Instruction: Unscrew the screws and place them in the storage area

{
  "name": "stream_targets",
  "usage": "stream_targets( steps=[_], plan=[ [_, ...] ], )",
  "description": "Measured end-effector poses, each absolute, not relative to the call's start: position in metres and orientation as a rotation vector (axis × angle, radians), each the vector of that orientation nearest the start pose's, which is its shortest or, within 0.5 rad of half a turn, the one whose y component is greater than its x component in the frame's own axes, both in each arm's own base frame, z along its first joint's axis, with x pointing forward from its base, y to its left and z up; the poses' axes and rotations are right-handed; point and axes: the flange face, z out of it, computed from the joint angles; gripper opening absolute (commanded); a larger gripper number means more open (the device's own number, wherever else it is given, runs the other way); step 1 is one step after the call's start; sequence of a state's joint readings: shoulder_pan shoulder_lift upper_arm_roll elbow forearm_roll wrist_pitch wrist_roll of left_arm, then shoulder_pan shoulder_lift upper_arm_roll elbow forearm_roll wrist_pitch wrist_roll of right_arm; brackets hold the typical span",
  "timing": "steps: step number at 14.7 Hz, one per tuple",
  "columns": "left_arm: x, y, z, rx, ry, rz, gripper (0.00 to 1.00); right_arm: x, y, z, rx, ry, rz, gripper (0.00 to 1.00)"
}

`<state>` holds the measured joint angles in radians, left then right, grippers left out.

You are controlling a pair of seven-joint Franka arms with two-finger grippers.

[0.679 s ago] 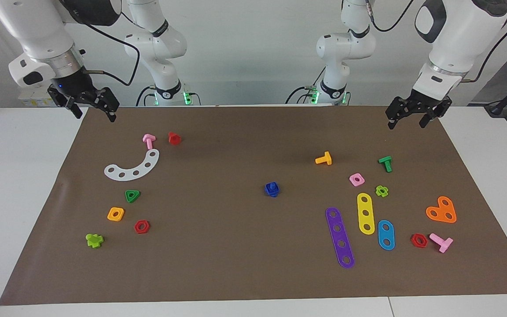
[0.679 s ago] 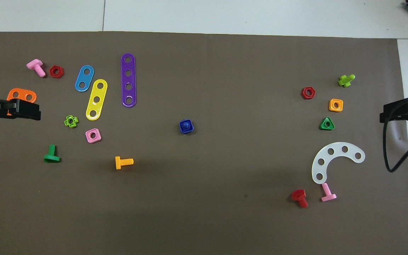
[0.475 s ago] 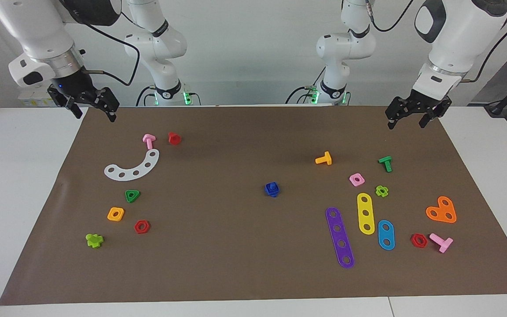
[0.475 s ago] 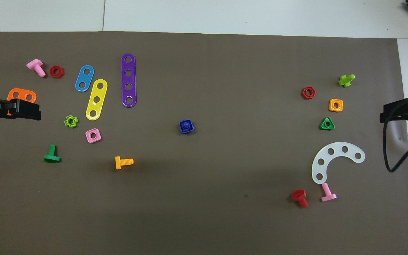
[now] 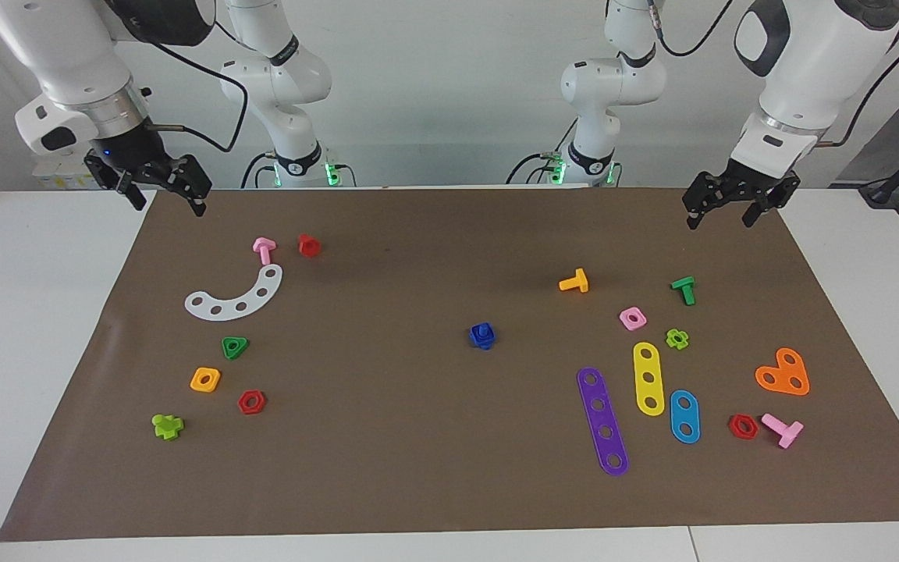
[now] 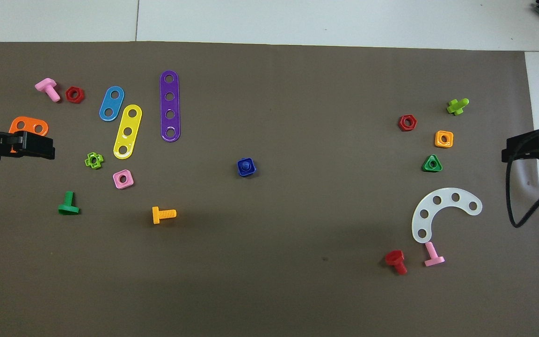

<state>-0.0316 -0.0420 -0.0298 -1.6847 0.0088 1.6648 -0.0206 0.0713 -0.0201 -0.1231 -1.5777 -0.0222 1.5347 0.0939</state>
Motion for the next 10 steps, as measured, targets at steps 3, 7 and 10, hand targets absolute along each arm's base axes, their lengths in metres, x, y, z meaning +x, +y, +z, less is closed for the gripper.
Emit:
stream_targets(
  steps=[3,7,10],
  plan=[
    [0.544,-0.048,0.593,-3.13,0.098,-0.004,1.0,0.544,-0.031,0.629,-3.153,0.231,0.036,1.0],
    [0.533,-0.105,0.574,-3.133,0.07,0.019,1.0,0.544,-0.031,0.629,-3.153,0.231,0.036,1.0],
    [0.525,-0.157,0.556,-3.14,0.059,0.022,1.0,0.544,-0.031,0.629,-3.153,0.231,0.036,1.0]
  ],
)
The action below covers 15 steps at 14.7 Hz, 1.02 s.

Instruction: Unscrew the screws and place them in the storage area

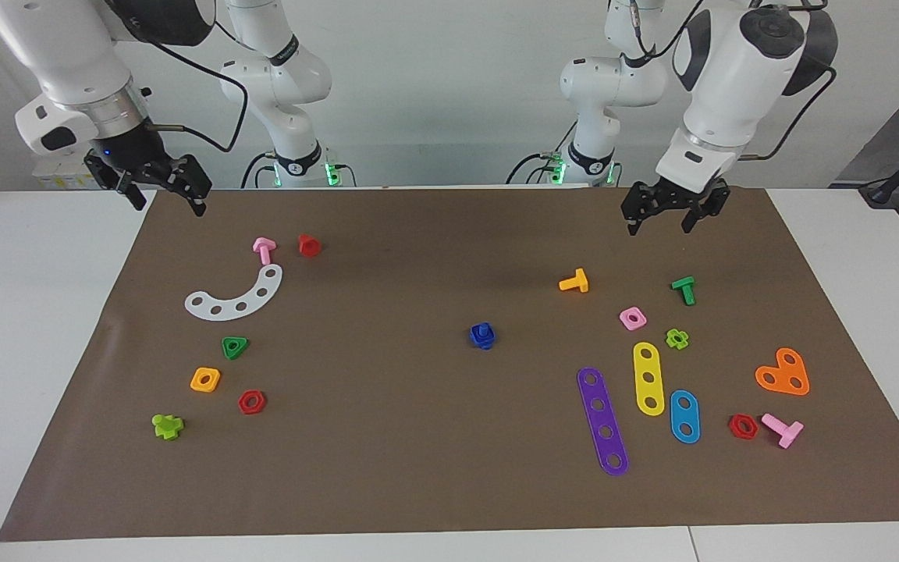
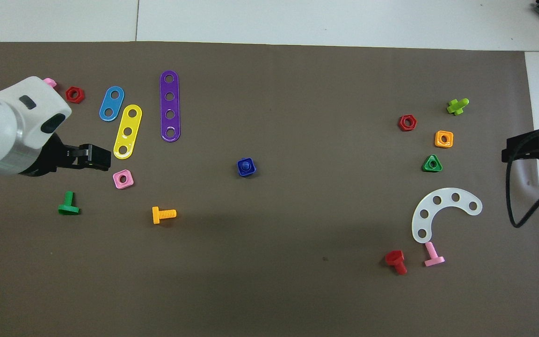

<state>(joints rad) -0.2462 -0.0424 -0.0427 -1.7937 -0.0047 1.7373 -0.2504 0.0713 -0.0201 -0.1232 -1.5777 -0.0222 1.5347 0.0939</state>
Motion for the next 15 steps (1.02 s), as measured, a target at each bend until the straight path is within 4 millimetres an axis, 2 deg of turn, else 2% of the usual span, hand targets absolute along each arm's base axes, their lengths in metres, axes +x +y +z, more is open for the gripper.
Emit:
stream_targets(
  steps=[4,6,9,15],
  plan=[
    [0.532,-0.232,0.509,-3.165,-0.057,-0.032,0.98,0.544,-0.031,0.629,-3.153,0.231,0.036,1.0],
    [0.538,-0.263,0.482,-3.191,-0.087,-0.057,0.97,0.544,-0.031,0.629,-3.153,0.231,0.036,1.0],
    [0.542,-0.293,0.453,-3.222,-0.12,-0.069,0.95,0.544,-0.031,0.629,-3.153,0.231,0.036,1.0],
    [0.535,-0.363,0.388,-3.217,-0.21,-0.03,0.91,0.544,-0.031,0.629,-3.153,0.231,0.036,1.0]
  ],
)
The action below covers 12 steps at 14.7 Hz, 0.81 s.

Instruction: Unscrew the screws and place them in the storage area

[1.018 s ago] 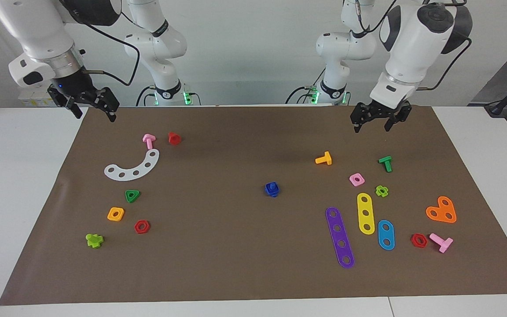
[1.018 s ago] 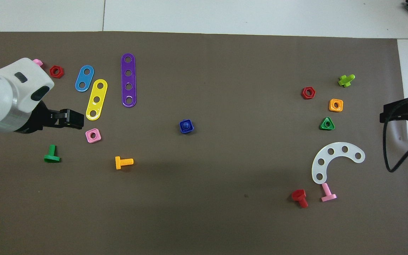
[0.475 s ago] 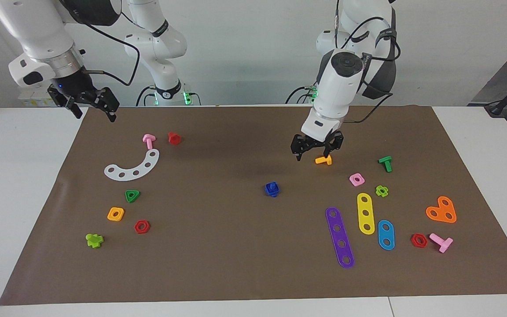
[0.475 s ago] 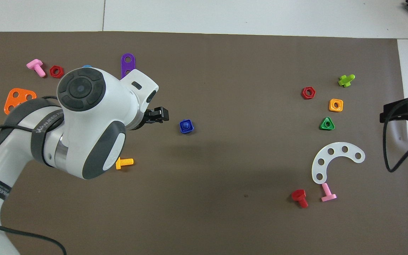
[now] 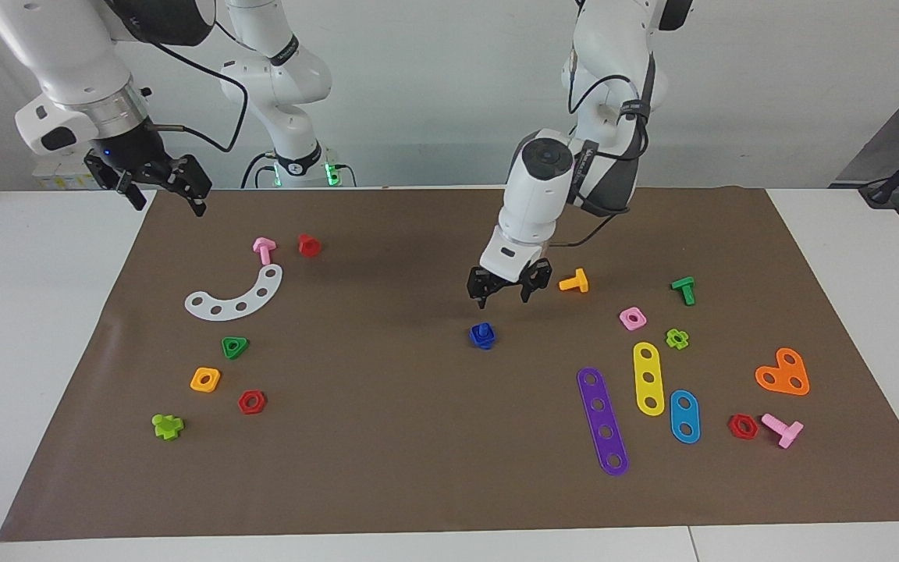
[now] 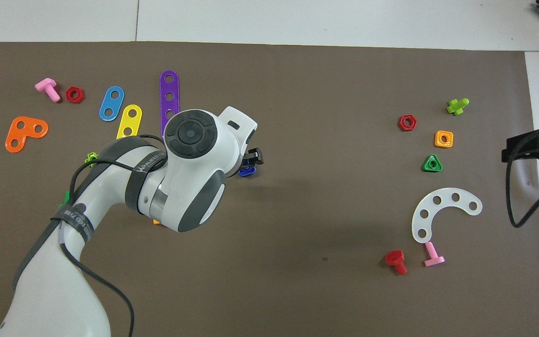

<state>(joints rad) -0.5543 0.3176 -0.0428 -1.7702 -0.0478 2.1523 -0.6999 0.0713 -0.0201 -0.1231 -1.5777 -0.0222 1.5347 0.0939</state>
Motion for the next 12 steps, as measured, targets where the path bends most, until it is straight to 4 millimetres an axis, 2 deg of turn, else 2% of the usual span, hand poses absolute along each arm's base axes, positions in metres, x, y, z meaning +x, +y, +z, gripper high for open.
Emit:
stream_targets(
  steps=[2,6,12],
  plan=[
    [0.537,-0.379,0.37,-3.208,-0.213,-0.043,0.9,0.544,-0.031,0.629,-3.153,0.231,0.036,1.0],
    [0.542,-0.385,0.346,-3.201,-0.205,-0.049,0.87,0.544,-0.031,0.629,-3.153,0.231,0.036,1.0],
    [0.545,-0.389,0.332,-3.19,-0.168,-0.097,0.79,0.544,-0.031,0.629,-3.153,0.231,0.036,1.0]
  ],
)
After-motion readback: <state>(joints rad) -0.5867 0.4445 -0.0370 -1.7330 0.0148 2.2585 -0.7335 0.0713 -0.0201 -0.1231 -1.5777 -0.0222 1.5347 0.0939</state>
